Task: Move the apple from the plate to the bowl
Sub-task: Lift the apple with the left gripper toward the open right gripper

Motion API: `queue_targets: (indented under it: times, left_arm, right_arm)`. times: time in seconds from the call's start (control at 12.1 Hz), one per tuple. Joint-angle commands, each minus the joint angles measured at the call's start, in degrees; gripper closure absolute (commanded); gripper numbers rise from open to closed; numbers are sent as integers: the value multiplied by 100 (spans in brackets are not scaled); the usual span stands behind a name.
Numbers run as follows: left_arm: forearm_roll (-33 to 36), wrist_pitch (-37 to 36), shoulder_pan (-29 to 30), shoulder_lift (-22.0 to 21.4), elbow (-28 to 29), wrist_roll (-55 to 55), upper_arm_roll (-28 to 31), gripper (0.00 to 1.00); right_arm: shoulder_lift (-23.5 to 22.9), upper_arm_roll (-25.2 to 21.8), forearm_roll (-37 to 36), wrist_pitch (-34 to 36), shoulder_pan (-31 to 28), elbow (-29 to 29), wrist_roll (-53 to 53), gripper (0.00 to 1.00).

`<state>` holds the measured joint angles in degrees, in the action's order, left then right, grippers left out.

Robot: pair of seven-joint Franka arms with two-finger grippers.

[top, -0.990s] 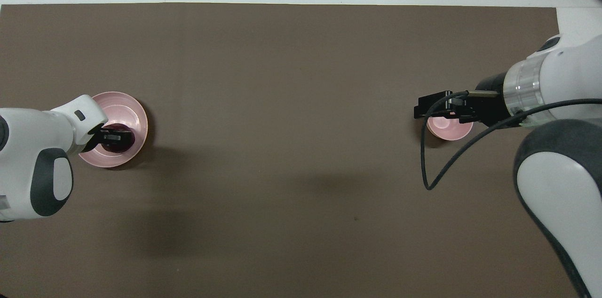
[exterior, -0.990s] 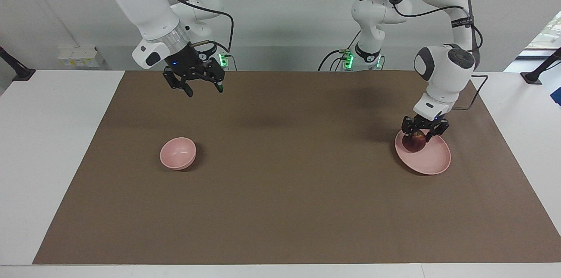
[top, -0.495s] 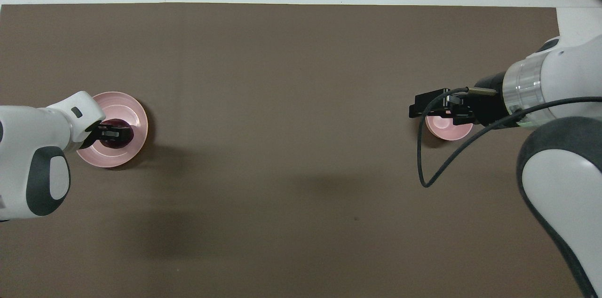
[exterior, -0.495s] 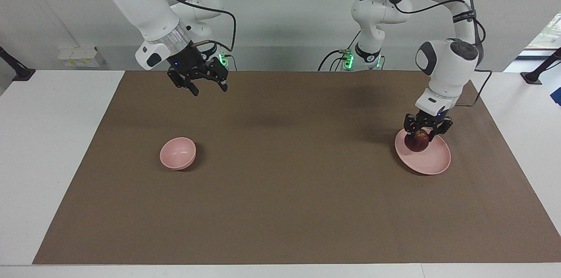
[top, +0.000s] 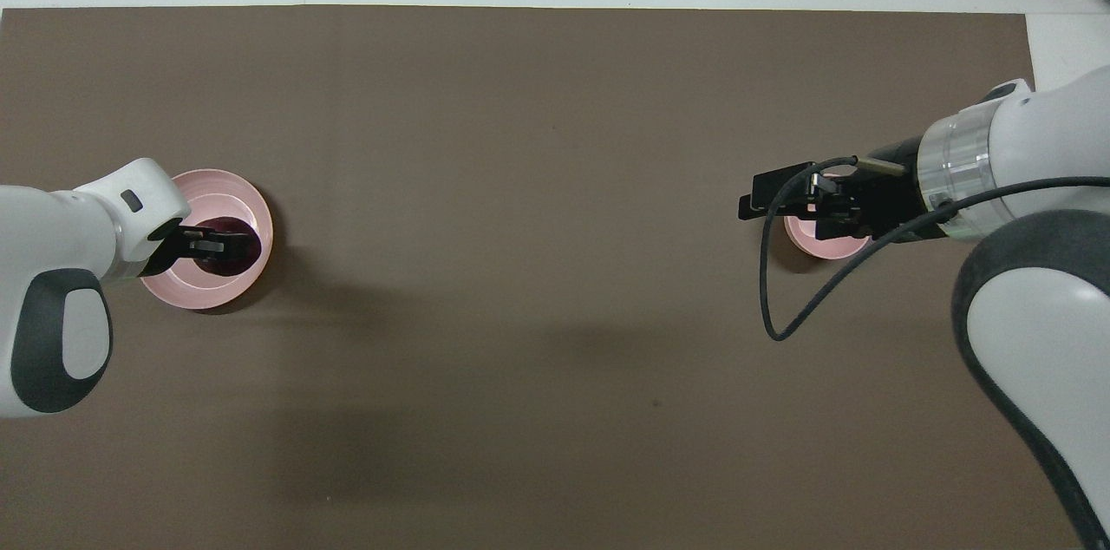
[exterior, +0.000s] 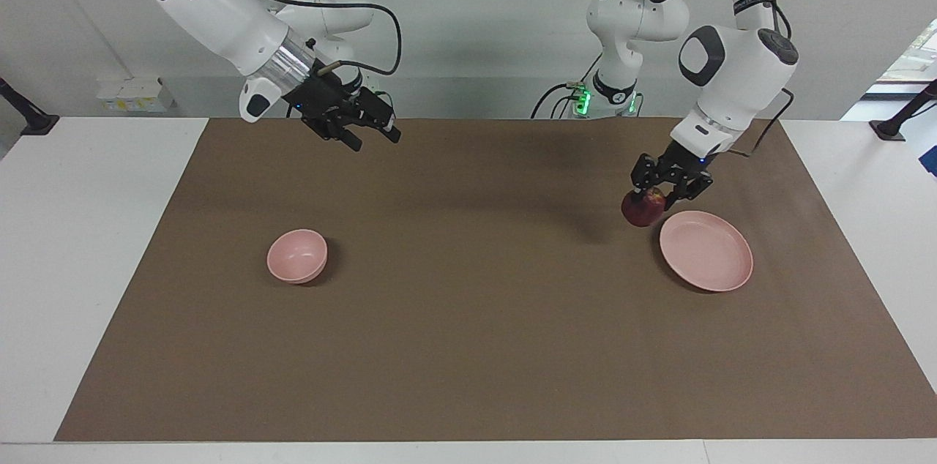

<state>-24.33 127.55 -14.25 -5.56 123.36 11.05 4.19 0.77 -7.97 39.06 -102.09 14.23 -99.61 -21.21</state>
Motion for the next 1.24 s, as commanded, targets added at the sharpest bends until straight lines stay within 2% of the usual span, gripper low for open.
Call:
queue_targets:
  times: [0.0,0.08,0.25,0.49,0.66,0.82,0.99,1.15]
  left_arm:
    - [-781,-74,-367,-6,-285,-382,-40,100]
    - [-1071,-12,-377,-6,-382,-593,-215,100]
    - [-1922,373,-386,-6,-400,-675,-566,100]
    - [-2733,1401,-386,3,-374,-850,-1313,100]
    - [-2980,1736,-386,-15,-374,-868,-1806,100]
    - [-3716,1895,-377,-94,-330,-859,-2245,100]
    - [-3956,2456,-386,-94,-330,-877,-2597,100]
    - [-4202,2617,-386,-138,-330,-877,-2844,100]
  right_arm:
    - [99,-3,776,354,-78,-102,-880,0]
    - [143,-12,1127,600,-156,-94,-1424,0]
    - [204,-21,1157,979,-183,-102,-2392,0]
    - [144,23,1104,508,150,-155,-3666,0]
    - [-110,58,1279,488,186,-155,-4020,0]
    - [-261,58,1437,436,344,-173,-4242,0]
    - [-348,50,1482,383,283,-155,-4242,0]
    - [-516,50,1570,112,291,-129,-4207,0]
